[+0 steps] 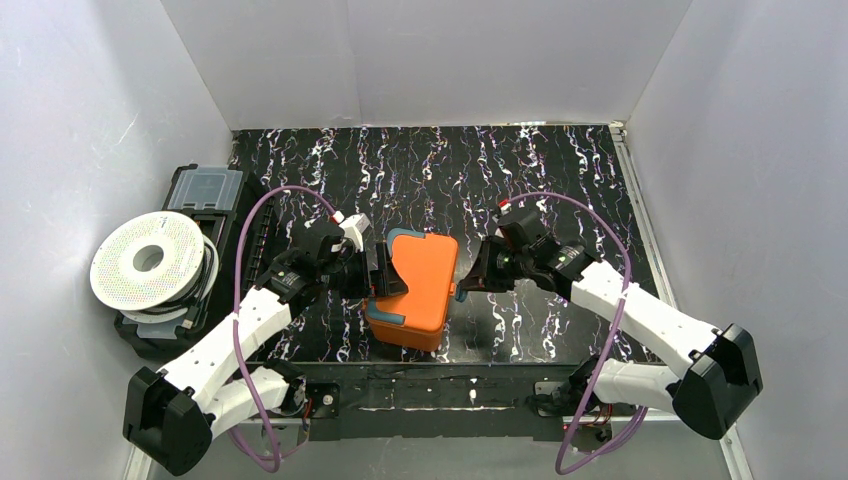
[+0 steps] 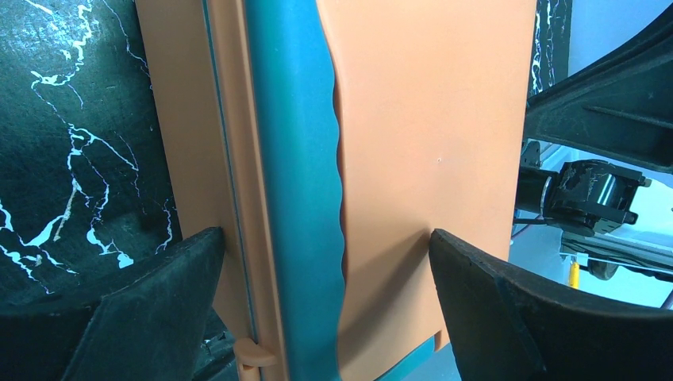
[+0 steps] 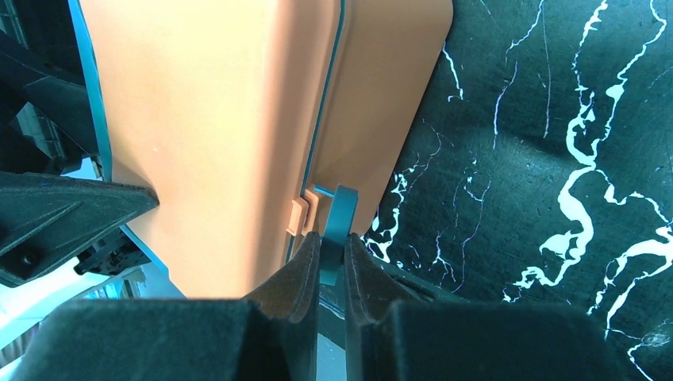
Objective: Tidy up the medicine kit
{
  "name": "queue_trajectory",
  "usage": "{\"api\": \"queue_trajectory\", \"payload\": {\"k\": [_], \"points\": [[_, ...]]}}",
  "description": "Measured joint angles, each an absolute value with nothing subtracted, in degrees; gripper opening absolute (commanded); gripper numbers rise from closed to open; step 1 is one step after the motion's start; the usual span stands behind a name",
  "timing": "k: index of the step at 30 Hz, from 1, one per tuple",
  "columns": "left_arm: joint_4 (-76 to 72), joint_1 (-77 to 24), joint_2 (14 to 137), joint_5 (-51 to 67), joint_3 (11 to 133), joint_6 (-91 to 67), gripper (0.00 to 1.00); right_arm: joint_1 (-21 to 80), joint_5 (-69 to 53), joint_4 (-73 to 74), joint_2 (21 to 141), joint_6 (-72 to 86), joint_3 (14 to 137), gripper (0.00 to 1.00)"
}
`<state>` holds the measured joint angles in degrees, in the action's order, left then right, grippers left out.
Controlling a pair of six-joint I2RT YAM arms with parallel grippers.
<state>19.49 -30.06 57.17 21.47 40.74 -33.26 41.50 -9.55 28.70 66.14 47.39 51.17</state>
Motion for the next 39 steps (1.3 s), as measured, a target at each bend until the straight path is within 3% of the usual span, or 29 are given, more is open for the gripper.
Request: {"api": "queue_trajectory", "payload": {"k": [4, 24, 39], "points": [[19.43, -30.06, 57.14, 21.51, 40.71, -33.23, 0.98, 42.41, -9.18, 27.74, 66.91, 47.77, 51.20, 0.25], [18.76, -30.06, 56.60, 21.80, 40.12, -33.08, 0.98, 44.42, -11.73, 24.24, 66.58, 48.42, 50.63, 0.30], [18.78, -30.09, 56.55, 21.79, 40.10, -33.04, 0.98, 44.81, -9.33, 21.58, 65.59, 51.74, 47.39, 0.26]]}}
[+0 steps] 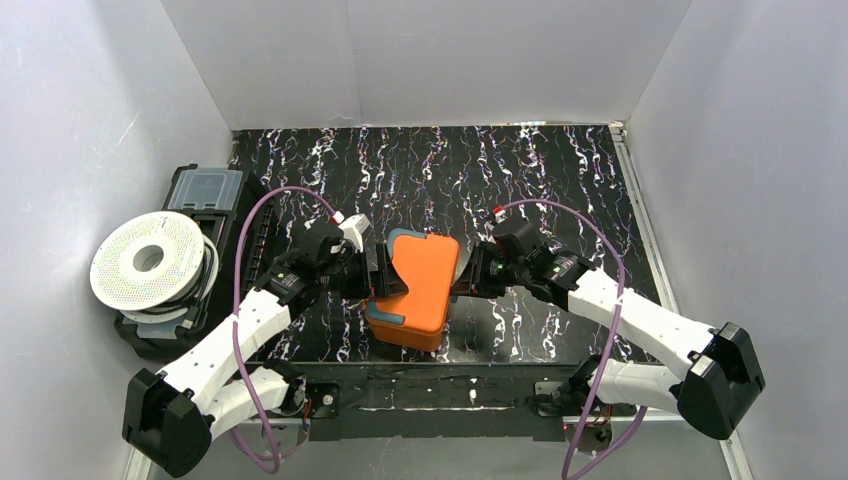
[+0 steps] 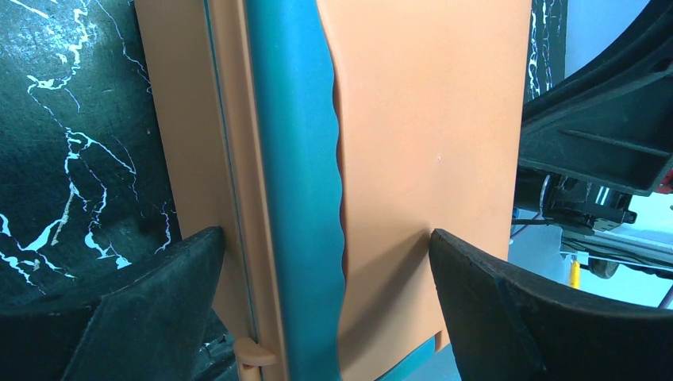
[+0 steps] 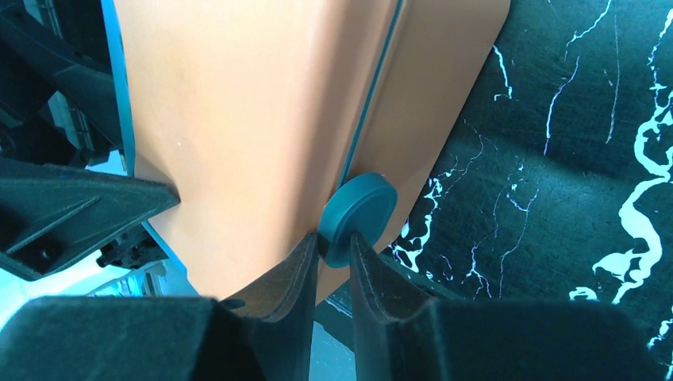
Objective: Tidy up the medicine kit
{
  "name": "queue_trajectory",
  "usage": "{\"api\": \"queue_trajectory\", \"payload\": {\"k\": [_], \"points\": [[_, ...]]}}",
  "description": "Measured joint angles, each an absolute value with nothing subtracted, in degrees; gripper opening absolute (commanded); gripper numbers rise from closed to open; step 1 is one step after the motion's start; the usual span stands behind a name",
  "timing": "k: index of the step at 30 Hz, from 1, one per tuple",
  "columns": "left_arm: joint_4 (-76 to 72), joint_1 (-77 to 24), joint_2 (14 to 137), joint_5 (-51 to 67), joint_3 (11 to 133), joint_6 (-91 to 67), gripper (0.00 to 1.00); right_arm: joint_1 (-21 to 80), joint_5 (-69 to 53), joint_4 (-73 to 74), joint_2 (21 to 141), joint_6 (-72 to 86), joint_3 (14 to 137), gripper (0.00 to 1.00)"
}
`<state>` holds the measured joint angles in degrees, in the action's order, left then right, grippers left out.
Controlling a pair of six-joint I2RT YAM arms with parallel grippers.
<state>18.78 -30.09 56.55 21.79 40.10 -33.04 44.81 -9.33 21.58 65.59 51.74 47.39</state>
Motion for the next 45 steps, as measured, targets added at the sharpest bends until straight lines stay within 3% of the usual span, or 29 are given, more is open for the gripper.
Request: {"api": "queue_trajectory", "payload": {"k": [19, 29, 35, 45], "points": [[19.50, -29.63, 56.14, 21.08, 40.10, -33.11, 0.98, 44.67, -8.57, 10.04, 63.11, 57.65, 40.33, 0.22], [20.06, -29.58, 56.11, 20.55, 40.41, -33.14, 0.98, 44.66, -7.22, 10.77, 62.80, 56.27, 40.22, 0.45], [22.57, -29.94, 57.29, 19.65, 42.59, -32.19, 0.98, 44.71, -4.36, 13.56, 60.75, 53.39, 40.32, 0.53], [31.97, -30.76, 56.30, 11.37, 48.92, -27.54, 0.98, 44.07, 2.23, 20.91, 52.92, 45.50, 42.40, 0.73]]}}
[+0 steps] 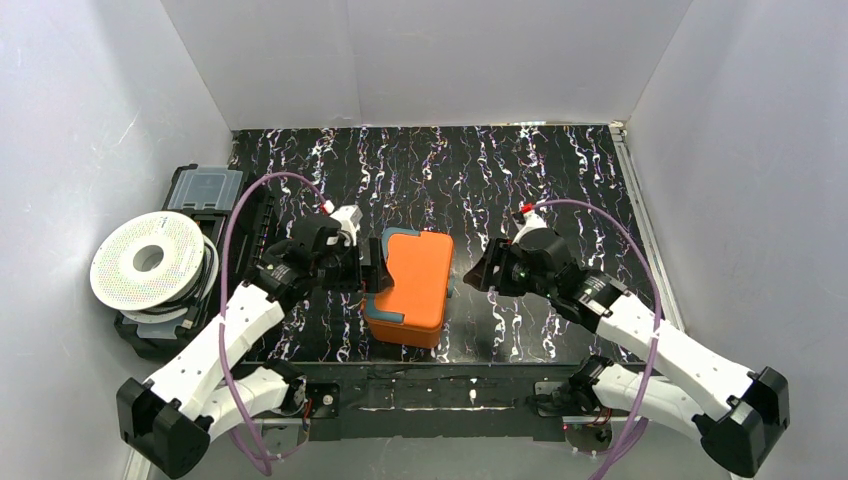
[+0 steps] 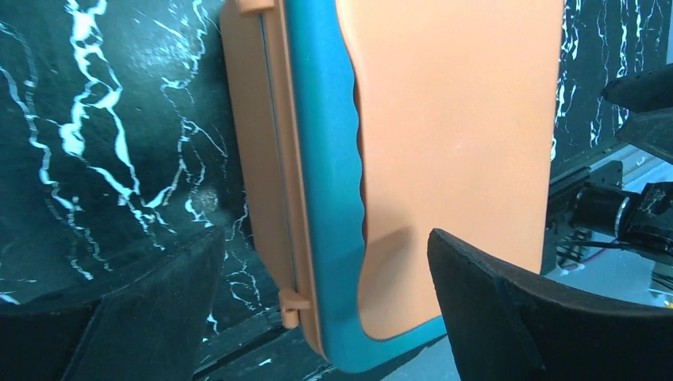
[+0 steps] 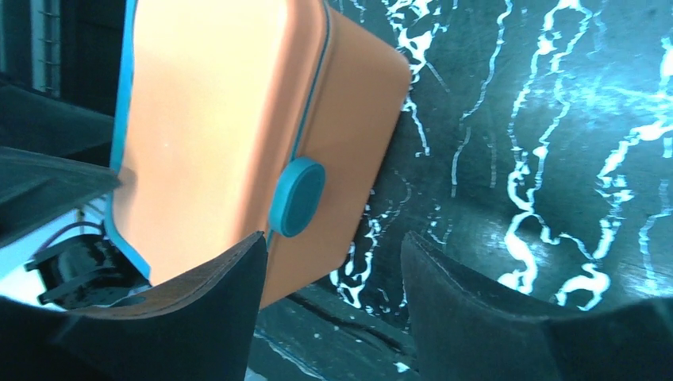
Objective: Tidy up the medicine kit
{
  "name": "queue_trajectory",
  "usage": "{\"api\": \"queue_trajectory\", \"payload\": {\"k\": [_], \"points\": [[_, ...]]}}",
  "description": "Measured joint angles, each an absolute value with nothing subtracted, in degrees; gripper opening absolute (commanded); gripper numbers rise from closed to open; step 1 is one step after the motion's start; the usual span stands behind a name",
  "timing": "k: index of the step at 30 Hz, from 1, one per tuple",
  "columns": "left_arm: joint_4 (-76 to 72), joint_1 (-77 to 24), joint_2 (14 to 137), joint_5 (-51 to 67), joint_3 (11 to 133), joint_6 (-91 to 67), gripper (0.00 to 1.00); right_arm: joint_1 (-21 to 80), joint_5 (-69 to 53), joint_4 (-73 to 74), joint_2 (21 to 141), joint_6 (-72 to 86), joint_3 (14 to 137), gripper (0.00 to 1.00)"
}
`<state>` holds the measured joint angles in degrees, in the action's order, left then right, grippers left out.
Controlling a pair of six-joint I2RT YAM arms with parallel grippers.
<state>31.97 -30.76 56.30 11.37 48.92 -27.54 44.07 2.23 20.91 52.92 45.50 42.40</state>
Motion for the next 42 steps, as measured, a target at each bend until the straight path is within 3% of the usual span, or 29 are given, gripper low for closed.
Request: {"api": "queue_trajectory", "payload": {"k": [3, 5, 6, 27, 34, 42], "points": [[34.50, -30.76, 54.57, 8.84, 51.11, -26.03, 0.98, 43.94, 4.16, 23.10, 50.79, 42.73, 42.44, 0.84], [35.89, -30.76, 52.74, 7.25, 52.39, -25.04, 0.98, 43.94, 5.13, 24.12, 49.23, 41.07, 42.44, 0.97], [36.46, -30.76, 51.82, 6.71, 52.79, -24.69, 0.98, 43.94, 5.63, 24.41, 48.48, 40.42, 42.44, 0.98], [43.83, -30.76, 31.98, -6.21, 48.42, -25.59, 0.98, 43.92, 22.38, 37.46, 25.13, 40.16, 36.26, 0.98], [45.48, -30.76, 28.09, -7.77, 46.54, -25.85, 0.98, 43.90, 22.25, 37.50, 17.59, 42.20, 32.61, 0.98], [45.87, -30.76, 27.79, -7.73, 45.41, -26.11, 0.98, 43.90, 20.82, 38.44, 17.30, 43.18, 32.03, 0.98]]}}
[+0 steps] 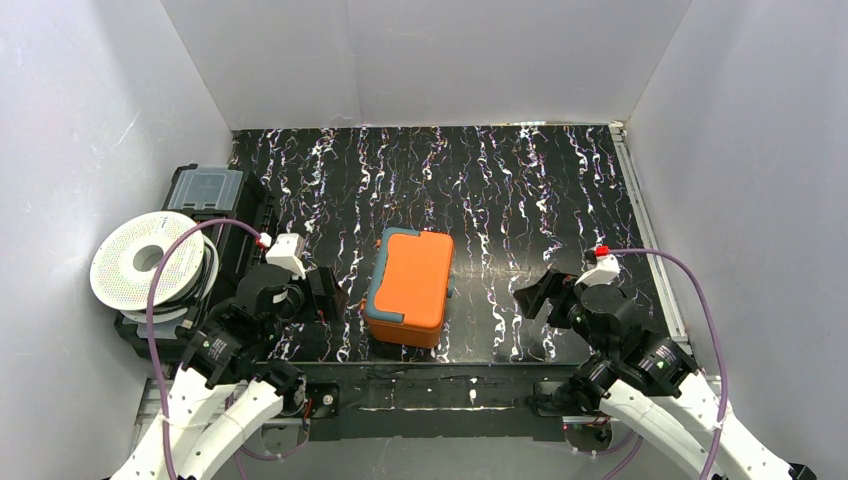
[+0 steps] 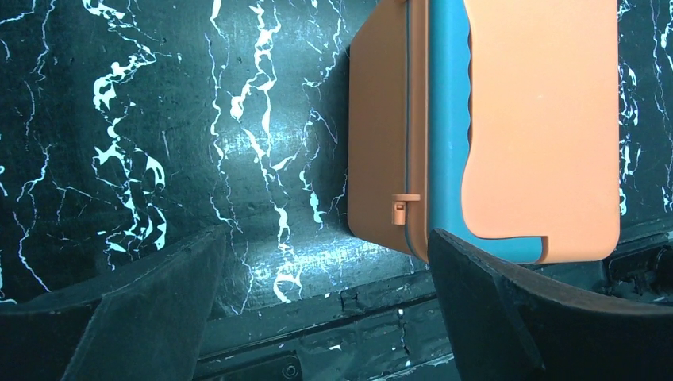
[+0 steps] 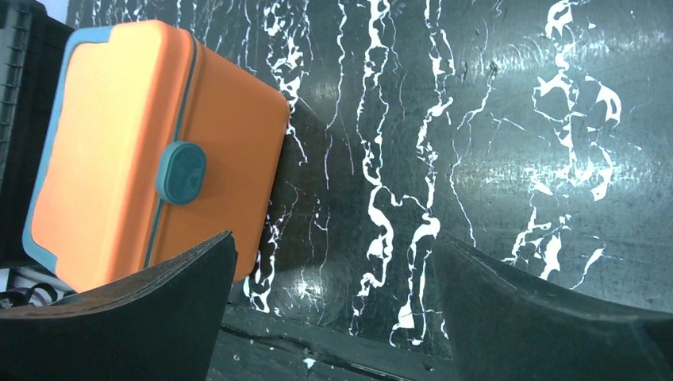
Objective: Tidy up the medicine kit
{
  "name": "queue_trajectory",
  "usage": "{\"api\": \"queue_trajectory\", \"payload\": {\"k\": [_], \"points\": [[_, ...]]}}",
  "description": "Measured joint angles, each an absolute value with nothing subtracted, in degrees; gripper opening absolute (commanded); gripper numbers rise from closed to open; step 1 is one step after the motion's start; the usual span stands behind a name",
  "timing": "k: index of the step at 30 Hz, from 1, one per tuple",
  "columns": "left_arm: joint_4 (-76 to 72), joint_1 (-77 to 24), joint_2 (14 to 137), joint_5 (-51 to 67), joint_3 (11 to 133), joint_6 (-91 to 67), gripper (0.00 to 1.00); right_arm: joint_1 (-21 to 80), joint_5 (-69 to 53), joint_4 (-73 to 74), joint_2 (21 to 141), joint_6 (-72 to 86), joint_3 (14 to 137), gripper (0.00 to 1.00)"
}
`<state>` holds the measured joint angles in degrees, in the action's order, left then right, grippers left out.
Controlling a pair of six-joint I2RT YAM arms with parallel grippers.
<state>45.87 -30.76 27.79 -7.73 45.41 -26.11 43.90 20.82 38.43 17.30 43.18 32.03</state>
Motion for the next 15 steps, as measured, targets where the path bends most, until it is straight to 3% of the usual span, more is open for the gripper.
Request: {"api": "queue_trajectory", "payload": {"k": [15], "points": [[45.02, -30.76, 26.70, -5.07, 44.47, -25.58, 0.98, 43.90, 20.45, 40.56, 17.40, 43.61, 30.92, 0.98]]}}
